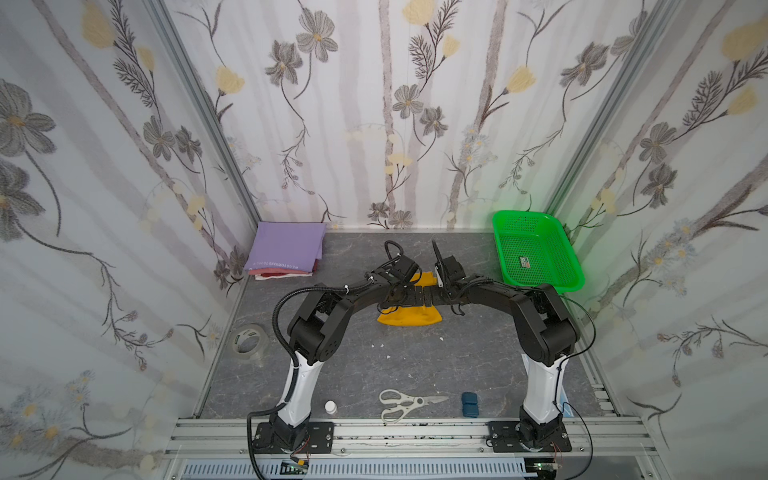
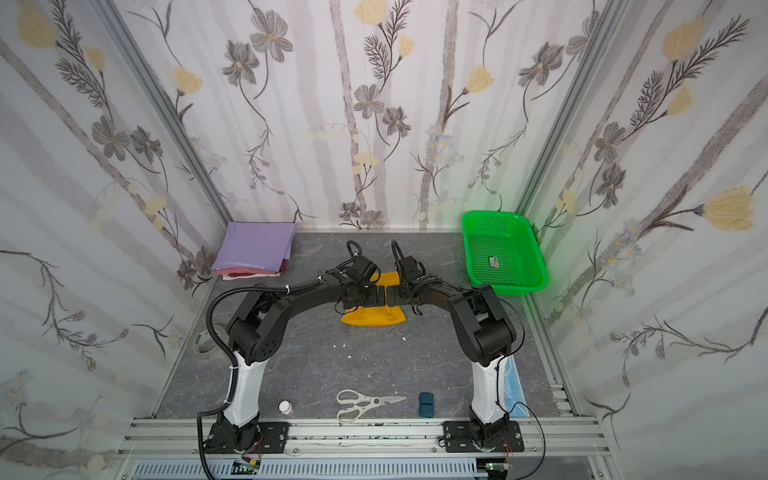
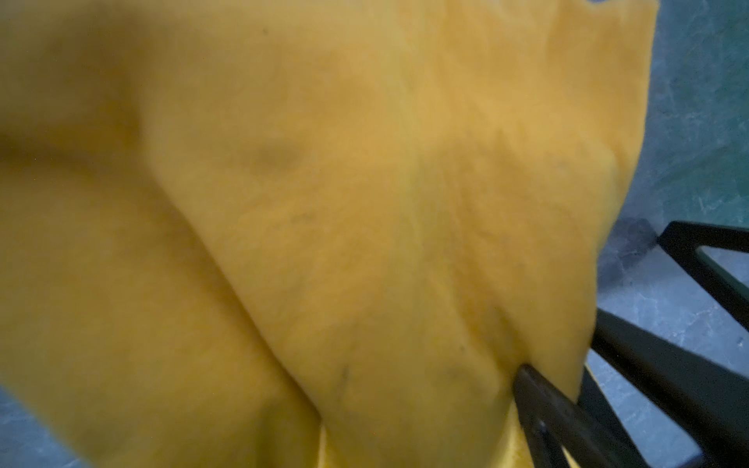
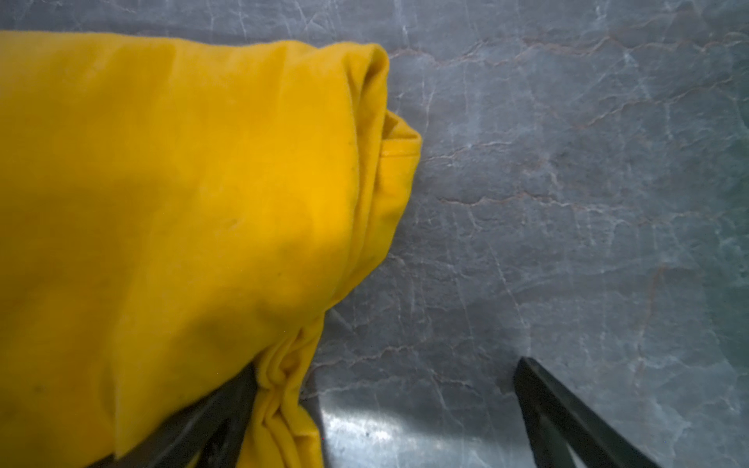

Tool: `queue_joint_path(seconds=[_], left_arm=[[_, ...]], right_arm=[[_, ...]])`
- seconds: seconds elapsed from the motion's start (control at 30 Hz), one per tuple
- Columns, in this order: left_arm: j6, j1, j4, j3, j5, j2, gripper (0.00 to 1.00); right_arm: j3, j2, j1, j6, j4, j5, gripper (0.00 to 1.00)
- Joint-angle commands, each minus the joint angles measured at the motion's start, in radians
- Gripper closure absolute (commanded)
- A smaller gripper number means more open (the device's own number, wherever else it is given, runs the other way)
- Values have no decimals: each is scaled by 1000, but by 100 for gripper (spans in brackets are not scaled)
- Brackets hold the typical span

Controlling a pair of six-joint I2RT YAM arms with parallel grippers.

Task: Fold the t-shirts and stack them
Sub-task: 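Lift the yellow shirt with both grippers, then open the right gripper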

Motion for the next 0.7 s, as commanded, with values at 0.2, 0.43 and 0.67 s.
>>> queue_joint_path(seconds=[0.2,0.43,0.67], left_arm=[[-169,-2,70,-117,79,77,0],[-71,-18,22,-69,158,125,0],[48,-20,-54,-92,177,134,29]], right_arm=[[-74,23,16,71,-26,-223,0],[-91,24,16,81,-4,-228,0],[-93,17,4,85,1,-228,0]])
